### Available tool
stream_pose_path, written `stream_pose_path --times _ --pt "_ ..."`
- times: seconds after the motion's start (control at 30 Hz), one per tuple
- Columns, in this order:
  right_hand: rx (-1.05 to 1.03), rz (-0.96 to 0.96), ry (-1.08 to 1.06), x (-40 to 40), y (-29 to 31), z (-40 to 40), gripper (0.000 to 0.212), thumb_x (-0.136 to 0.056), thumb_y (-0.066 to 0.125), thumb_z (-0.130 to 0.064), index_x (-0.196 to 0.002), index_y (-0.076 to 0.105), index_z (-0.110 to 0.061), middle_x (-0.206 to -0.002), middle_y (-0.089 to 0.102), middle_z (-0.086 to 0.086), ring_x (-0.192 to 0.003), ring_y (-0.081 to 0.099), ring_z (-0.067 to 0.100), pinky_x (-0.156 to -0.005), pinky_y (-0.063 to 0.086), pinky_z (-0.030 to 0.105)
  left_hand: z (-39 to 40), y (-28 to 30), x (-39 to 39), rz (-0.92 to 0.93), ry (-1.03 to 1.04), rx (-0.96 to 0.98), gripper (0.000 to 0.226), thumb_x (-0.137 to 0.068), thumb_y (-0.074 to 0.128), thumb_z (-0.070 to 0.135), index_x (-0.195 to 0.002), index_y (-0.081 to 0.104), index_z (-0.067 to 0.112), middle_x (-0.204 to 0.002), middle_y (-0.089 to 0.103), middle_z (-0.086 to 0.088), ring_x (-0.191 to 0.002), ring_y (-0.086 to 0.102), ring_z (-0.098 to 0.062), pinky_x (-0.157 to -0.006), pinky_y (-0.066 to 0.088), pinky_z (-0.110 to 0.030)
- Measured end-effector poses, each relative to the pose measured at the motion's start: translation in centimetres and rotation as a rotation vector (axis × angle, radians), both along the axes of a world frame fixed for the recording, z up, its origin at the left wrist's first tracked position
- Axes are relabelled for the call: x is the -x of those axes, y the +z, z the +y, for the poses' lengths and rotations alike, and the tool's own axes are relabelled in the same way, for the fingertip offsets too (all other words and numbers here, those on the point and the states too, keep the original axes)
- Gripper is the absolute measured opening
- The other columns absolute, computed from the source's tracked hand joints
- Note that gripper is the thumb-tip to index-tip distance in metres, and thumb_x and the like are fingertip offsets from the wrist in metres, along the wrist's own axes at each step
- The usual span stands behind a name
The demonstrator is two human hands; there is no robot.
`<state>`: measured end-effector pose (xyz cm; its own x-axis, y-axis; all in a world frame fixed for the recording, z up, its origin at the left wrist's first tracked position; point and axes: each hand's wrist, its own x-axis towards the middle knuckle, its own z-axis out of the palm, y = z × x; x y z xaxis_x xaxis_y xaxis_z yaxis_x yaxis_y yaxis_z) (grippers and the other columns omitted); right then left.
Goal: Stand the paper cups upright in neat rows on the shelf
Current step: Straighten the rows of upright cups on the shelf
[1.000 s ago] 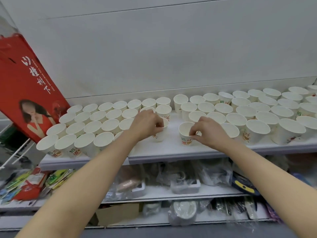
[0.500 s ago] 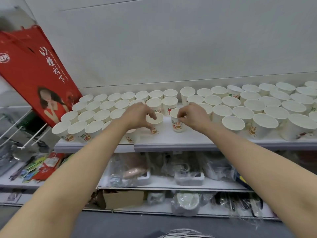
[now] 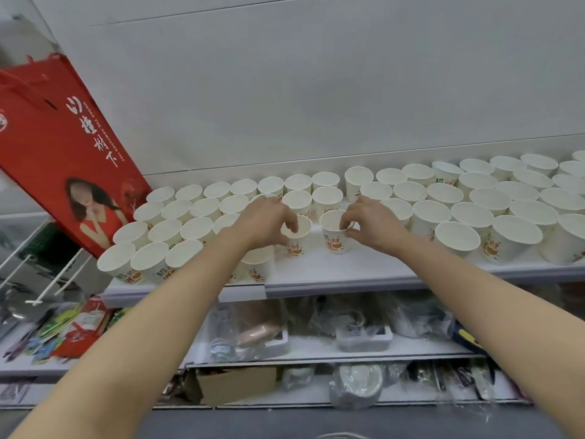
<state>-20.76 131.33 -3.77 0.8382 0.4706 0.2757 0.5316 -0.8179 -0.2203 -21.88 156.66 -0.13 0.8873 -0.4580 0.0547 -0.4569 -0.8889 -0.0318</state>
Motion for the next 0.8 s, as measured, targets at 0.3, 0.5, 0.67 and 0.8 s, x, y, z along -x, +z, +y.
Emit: stream_pose_path --times 0.3,0.5,0.67,0.8 --pt "0.025 -0.03 -0.007 0.3 0.1 1.4 0.01 -0.082 0.07 -0.025 -0.084 0.069 -0.016 -0.089 0.065 -0.003 -0.098 0.048 0.017 -0.068 0.037 0.029 1.1 0.0 -0.8 -0.067 -0.008 -0.039 0.007 -0.08 0.07 0.03 -0.084 0.073 0.034 -0.089 0.068 0.006 -0.09 0.055 -0.018 -0.068 0.035 -0.028" --pt "0.047 -0.016 -0.033 0.3 0.6 2.3 0.008 -0.085 0.066 -0.023 -0.086 0.069 -0.015 -0.09 0.065 -0.001 -0.099 0.049 0.018 -0.074 0.047 0.037 0.6 0.5 -0.8 -0.098 -0.047 -0.053 0.008 -0.082 0.07 0.027 -0.088 0.074 0.031 -0.089 0.07 0.007 -0.092 0.056 -0.016 -0.068 0.03 -0.026" --pt "0.069 -0.046 -0.069 0.2 0.1 2.4 0.01 -0.088 0.063 -0.022 -0.092 0.07 -0.016 -0.096 0.066 -0.001 -0.104 0.049 0.017 -0.069 0.04 0.029 0.3 -0.1 -0.9 -0.091 -0.014 -0.027 0.009 -0.082 0.07 0.029 -0.089 0.075 0.029 -0.088 0.068 0.004 -0.092 0.058 -0.02 -0.065 0.035 -0.027" --pt "0.009 -0.107 -0.081 1.1 0.0 1.9 0.018 -0.084 0.069 -0.025 -0.101 0.071 -0.019 -0.103 0.068 -0.002 -0.107 0.051 0.018 -0.074 0.04 0.029 0.0 -0.4 -0.7 -0.07 -0.003 0.017 0.016 -0.084 0.069 0.038 -0.098 0.073 0.032 -0.097 0.068 0.005 -0.098 0.058 -0.019 -0.07 0.045 -0.031"
